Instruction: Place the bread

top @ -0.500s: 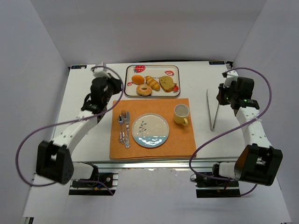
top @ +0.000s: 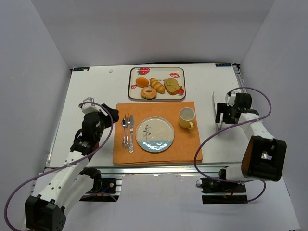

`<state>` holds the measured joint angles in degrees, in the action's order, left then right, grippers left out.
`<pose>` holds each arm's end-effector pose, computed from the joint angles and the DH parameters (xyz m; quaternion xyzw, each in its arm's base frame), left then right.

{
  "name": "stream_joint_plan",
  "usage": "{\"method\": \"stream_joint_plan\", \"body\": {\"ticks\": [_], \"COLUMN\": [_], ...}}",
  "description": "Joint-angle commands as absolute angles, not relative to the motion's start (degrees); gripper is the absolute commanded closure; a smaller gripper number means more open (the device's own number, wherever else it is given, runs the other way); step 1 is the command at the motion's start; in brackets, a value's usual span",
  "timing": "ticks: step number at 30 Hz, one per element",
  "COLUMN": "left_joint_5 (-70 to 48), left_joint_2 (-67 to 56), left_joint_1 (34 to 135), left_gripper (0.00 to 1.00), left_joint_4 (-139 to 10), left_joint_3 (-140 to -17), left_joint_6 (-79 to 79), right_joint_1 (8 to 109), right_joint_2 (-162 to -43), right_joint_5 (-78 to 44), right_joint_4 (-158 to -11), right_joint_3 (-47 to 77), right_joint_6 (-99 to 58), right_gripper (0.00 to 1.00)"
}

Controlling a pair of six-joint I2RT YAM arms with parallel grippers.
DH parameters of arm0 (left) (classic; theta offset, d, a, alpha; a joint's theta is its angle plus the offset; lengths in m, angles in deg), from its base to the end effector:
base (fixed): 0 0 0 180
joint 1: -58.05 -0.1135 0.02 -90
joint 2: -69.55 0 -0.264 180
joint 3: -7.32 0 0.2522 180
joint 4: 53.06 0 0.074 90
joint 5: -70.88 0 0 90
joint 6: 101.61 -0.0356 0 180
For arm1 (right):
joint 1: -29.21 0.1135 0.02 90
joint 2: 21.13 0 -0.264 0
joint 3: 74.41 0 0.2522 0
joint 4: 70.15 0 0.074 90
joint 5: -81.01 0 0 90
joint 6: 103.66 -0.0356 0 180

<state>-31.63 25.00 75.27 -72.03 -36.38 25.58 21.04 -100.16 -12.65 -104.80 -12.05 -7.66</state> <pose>0.1803 -0.0478 0.2581 -0.2027 0.7902 -0.1820 0.5490 0.2773 -0.0375 0.2148 0.0073 0.9431 -0.0109 0.3322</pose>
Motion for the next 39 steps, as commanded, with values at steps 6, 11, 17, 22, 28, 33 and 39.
{"method": "stream_joint_plan", "body": {"ticks": [6,11,17,22,28,33,39], "left_joint_5": [-33.62,-33.62,-34.76,-34.50,-34.59,-33.97,-33.97], "left_joint_2": [25.53,25.43,28.33,29.65,29.92,29.13,29.30], "left_joint_1": [75.10,75.10,75.10,75.10,75.10,75.10,75.10], "left_gripper": [0.20,0.20,0.20,0.20,0.20,0.20,0.20], "left_joint_4": [-74.55,-75.17,-76.22,-76.92,-77.89,-76.93,-76.40], "left_joint_3": [-36.94,-37.91,-36.42,-35.80,-36.85,-36.77,-36.68], "left_joint_6": [27.15,27.14,28.46,28.90,27.76,27.94,28.29], "right_joint_1": [23.84,26.04,26.22,25.95,25.95,27.09,36.22], "right_joint_2": [-109.89,-115.87,-118.95,-119.14,-112.39,-107.45,-110.69], "right_joint_5": [-9.25,-3.37,-1.87,-5.03,-12.81,-30.33,-34.57], "right_joint_4": [-91.74,-89.19,-90.42,-90.59,-88.65,-94.10,-102.79], "right_joint_3": [-11.70,-9.77,-8.53,-8.88,-6.61,3.67,15.96], "right_joint_6": [-13.22,-15.24,-14.28,-11.93,-0.86,15.39,25.87], "right_gripper": [0.16,0.23,0.44,0.71,0.91,0.87,0.75]}}
